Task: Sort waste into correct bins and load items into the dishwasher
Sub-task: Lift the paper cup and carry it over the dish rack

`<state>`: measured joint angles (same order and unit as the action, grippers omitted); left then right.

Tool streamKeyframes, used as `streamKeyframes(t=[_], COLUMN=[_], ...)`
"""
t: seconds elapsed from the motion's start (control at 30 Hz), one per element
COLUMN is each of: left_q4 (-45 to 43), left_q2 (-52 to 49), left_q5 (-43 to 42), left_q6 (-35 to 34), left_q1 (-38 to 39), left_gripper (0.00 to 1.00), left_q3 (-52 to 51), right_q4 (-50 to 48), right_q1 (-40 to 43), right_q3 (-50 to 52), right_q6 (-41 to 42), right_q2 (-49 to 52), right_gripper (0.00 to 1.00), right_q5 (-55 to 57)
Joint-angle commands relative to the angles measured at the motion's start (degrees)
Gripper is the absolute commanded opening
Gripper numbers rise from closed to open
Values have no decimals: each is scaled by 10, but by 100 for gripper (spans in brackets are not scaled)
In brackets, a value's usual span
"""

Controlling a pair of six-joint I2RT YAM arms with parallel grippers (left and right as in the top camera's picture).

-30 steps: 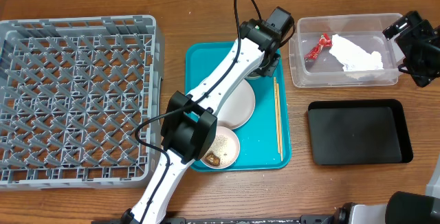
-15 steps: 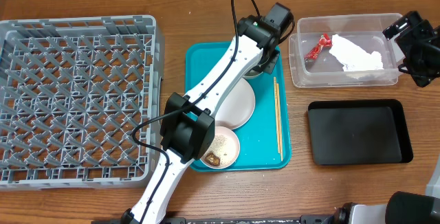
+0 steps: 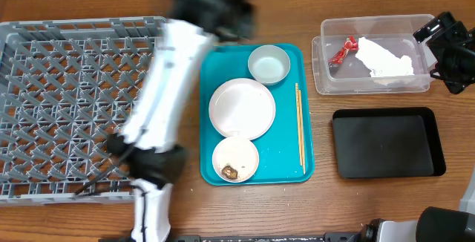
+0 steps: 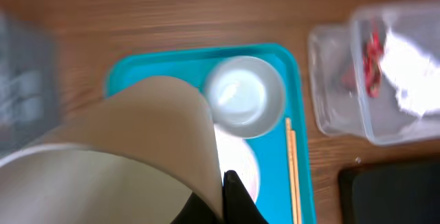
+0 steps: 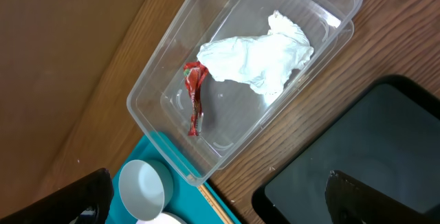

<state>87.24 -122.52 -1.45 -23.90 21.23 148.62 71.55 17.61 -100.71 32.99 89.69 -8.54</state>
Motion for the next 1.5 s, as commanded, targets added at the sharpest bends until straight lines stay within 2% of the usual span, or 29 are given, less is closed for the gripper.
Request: streamKeyframes(t=[0.0, 0.07, 0.33, 0.47, 0.67, 0.87, 1.03, 1.33, 1.47], left_q4=[36, 59, 94, 94, 96, 96, 96, 96, 96], left_q2=[22, 19, -36, -89, -164, -237, -280, -297, -297], left_q5=[-110, -217, -451, -534, -618, -747, -808, -805, -719], left_q6=[-9, 70, 209, 242, 298, 350, 371, 382, 378], left_q1=[-127, -221, -462, -549, -635, -674, -673, -653, -634], left_gripper=[4, 4, 4, 4, 4, 4, 4, 4, 4], left_q3=[8, 7, 5, 5, 5, 5, 5, 3, 3], right_q4=[-3, -3, -3, -3, -3, -3, -3, -3, -3], right_q1=[2, 2, 2, 2, 2, 2, 2, 2, 2], right_q3=[-6, -6, -6, -6, -6, -6, -6, -6, -6], right_q6=[2, 2, 2, 2, 2, 2, 2, 2, 2], right_q2=[1, 1, 1, 1, 1, 1, 1, 1, 1], right_gripper=[100, 100, 100, 100, 100, 100, 100, 100, 100], right_q5=[6, 6, 6, 6, 6, 6, 6, 6, 6])
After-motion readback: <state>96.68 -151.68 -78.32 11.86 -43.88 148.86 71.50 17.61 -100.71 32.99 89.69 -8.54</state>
